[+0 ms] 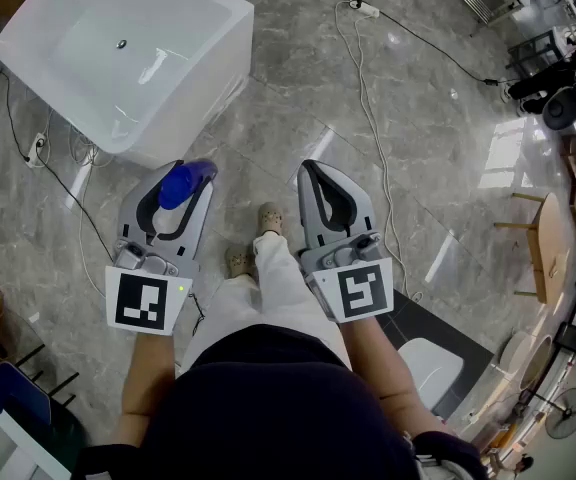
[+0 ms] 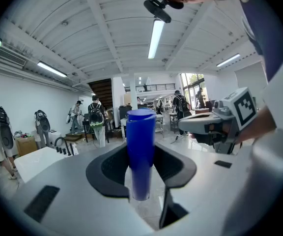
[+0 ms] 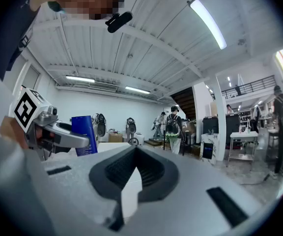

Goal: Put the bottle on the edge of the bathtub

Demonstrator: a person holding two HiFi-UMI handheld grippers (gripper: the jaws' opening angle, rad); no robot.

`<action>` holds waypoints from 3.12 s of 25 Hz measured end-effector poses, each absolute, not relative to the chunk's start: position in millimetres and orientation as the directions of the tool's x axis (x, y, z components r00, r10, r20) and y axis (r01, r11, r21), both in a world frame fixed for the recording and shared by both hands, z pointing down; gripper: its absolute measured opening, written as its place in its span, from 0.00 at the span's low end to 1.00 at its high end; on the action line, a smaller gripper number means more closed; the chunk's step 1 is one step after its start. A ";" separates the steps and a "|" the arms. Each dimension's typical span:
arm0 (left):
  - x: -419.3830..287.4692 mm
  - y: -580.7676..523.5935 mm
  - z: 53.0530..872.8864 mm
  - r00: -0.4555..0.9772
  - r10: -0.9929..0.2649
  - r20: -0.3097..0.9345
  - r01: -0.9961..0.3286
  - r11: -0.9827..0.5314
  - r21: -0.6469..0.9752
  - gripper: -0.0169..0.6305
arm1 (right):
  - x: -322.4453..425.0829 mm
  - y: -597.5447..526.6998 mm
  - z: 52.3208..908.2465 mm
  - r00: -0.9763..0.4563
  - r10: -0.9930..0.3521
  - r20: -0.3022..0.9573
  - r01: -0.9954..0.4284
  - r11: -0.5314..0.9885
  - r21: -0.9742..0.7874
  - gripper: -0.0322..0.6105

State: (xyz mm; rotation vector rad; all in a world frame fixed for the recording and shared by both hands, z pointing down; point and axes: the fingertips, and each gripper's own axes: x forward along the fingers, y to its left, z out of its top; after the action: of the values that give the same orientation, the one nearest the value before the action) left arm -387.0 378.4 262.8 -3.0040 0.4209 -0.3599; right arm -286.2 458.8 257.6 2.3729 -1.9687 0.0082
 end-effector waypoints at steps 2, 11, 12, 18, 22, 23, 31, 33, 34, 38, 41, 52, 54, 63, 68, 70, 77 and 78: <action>-398.4 392.8 255.4 0.933 -0.291 0.213 -0.273 -0.956 -0.109 0.26 | -300.8 467.2 251.5 0.179 -0.983 0.041 -0.983 -0.177 0.041 0.05; -409.9 438.1 222.5 0.931 -0.335 0.144 -0.314 -0.937 -0.152 0.26 | -319.4 505.1 215.2 0.163 -0.986 -0.040 -0.982 -0.166 0.093 0.05; -410.3 442.1 218.6 0.931 -0.337 0.136 -0.317 -0.936 -0.152 0.26 | -319.2 509.1 212.8 0.163 -0.985 -0.047 -0.982 -0.167 0.088 0.05; -421.0 456.1 200.6 0.936 -0.345 0.064 -0.333 -0.931 -0.152 0.26 | -325.5 520.9 203.6 0.172 -0.982 -0.079 -0.982 -0.177 0.071 0.05; -436.6 452.7 201.4 0.940 -0.339 0.051 -0.328 -0.932 -0.153 0.26 | -334.7 516.0 209.4 0.187 -0.979 -0.079 -0.980 -0.192 0.055 0.05; -439.3 451.8 203.6 0.942 -0.332 0.056 -0.319 -0.934 -0.161 0.26 | -336.4 514.2 212.1 0.193 -0.978 -0.077 -0.979 -0.197 0.051 0.05; -433.7 430.4 209.6 0.957 -0.284 0.057 -0.272 -0.948 -0.163 0.26 | -331.2 499.5 210.0 0.232 -0.971 -0.061 -0.969 -0.237 0.074 0.05; -426.2 419.7 211.3 0.960 -0.275 0.062 -0.264 -0.954 -0.143 0.26 | -321.6 493.3 210.8 0.246 -0.968 -0.051 -0.965 -0.249 0.084 0.05; -421.4 413.8 212.5 0.960 -0.271 0.066 -0.261 -0.956 -0.131 0.26 | -315.4 488.8 212.1 0.252 -0.967 -0.046 -0.963 -0.255 0.084 0.05; -393.5 393.0 217.7 0.961 -0.267 0.070 -0.257 -0.958 -0.129 0.26 | -281.0 464.6 222.8 0.271 -0.962 -0.034 -0.960 -0.273 0.060 0.05; -367.7 374.1 225.1 0.956 -0.283 0.077 -0.273 -0.954 -0.123 0.26 | -248.8 439.3 233.4 0.267 -0.963 -0.022 -0.963 -0.268 0.032 0.05; -247.7 275.9 207.3 0.937 -0.345 0.052 -0.337 -0.934 -0.121 0.26 | -124.5 334.3 224.6 0.187 -0.980 -0.063 -0.982 -0.188 0.011 0.05; -224.5 262.9 207.1 0.935 -0.354 0.040 -0.347 -0.931 -0.117 0.26 | -100.3 322.0 226.2 0.180 -0.981 -0.065 -0.983 -0.181 0.012 0.05; -153.2 230.3 206.6 0.932 -0.363 0.013 -0.358 -0.924 -0.137 0.26 | -28.3 296.0 229.4 0.176 -0.982 -0.069 -0.984 -0.177 0.014 0.05; -127.3 224.8 206.3 0.938 -0.345 0.026 -0.339 -0.930 -0.141 0.26 | -6.3 297.6 237.9 0.197 -0.979 -0.055 -0.980 -0.197 -0.006 0.05; -119.6 223.7 206.5 0.941 -0.336 0.030 -0.329 -0.934 -0.143 0.26 | -0.5 297.6 239.2 0.204 -0.978 -0.053 -0.979 -0.203 -0.012 0.05; -94.5 204.6 214.5 0.945 -0.325 0.038 -0.318 -0.940 -0.123 0.26 | 20.4 289.5 246.4 0.219 -0.975 -0.039 -0.976 -0.219 -0.009 0.05; -90.6 200.2 216.8 0.945 -0.325 0.039 -0.318 -0.941 -0.118 0.26 | 23.9 287.2 247.5 0.222 -0.974 -0.037 -0.975 -0.222 -0.006 0.05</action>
State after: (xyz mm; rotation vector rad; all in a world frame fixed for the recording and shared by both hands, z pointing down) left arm -90.6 200.2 216.8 -2.9895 0.4955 -0.0871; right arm 23.9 287.2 247.5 2.4775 -1.9762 -0.0397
